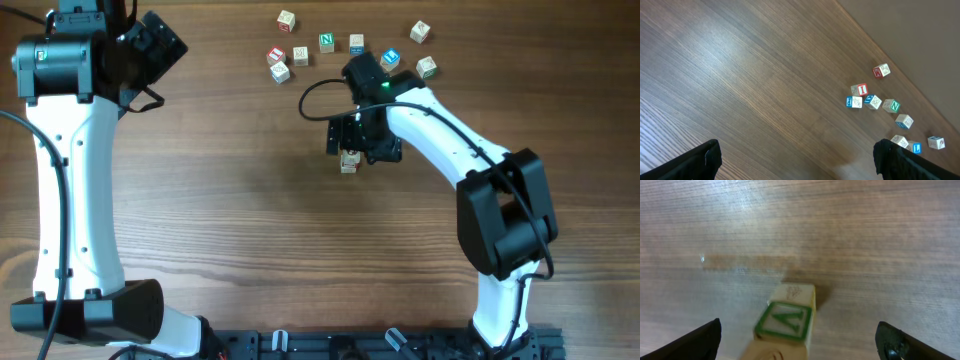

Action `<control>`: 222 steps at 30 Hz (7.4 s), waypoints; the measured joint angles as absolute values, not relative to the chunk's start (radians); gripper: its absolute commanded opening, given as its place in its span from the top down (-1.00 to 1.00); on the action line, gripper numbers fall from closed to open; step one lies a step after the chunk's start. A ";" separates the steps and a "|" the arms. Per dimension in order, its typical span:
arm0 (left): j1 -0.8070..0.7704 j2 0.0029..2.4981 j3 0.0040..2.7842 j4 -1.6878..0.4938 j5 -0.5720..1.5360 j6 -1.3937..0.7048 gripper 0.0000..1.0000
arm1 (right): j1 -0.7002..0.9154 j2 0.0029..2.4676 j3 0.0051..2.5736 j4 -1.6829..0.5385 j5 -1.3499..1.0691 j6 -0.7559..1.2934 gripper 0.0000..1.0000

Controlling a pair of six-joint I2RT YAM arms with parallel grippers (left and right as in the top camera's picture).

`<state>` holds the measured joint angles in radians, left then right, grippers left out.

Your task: Form a tower

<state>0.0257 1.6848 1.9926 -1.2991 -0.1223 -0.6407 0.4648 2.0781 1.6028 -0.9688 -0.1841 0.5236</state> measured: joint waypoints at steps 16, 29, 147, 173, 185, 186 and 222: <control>0.026 1.685 1.993 -1.299 -0.122 -0.641 -1.00 | 0.510 2.162 1.673 -1.028 -0.163 0.515 -0.84; 0.026 1.685 1.993 -1.299 -0.122 -0.641 -1.00 | 0.533 2.167 1.673 -0.986 -0.106 0.525 -0.71; 0.026 1.685 1.993 -1.299 -0.122 -0.641 -1.00 | 0.562 2.274 1.807 -1.144 -0.101 0.630 0.38; 0.026 1.685 1.993 -1.299 -0.122 -0.641 -1.00 | 0.562 2.274 1.807 -1.146 -0.101 0.582 0.19; 0.026 1.685 1.993 -1.299 -0.122 -0.641 -1.00 | 0.562 2.274 1.807 -1.148 -0.101 0.579 0.24; 0.026 1.685 1.993 -1.299 -0.122 -0.641 -1.00 | 0.562 2.274 1.807 -1.148 -0.101 0.579 0.20; 0.026 1.685 1.993 -1.300 -0.122 -0.641 -1.00 | 0.226 2.532 2.260 -1.042 -0.061 -0.295 -0.99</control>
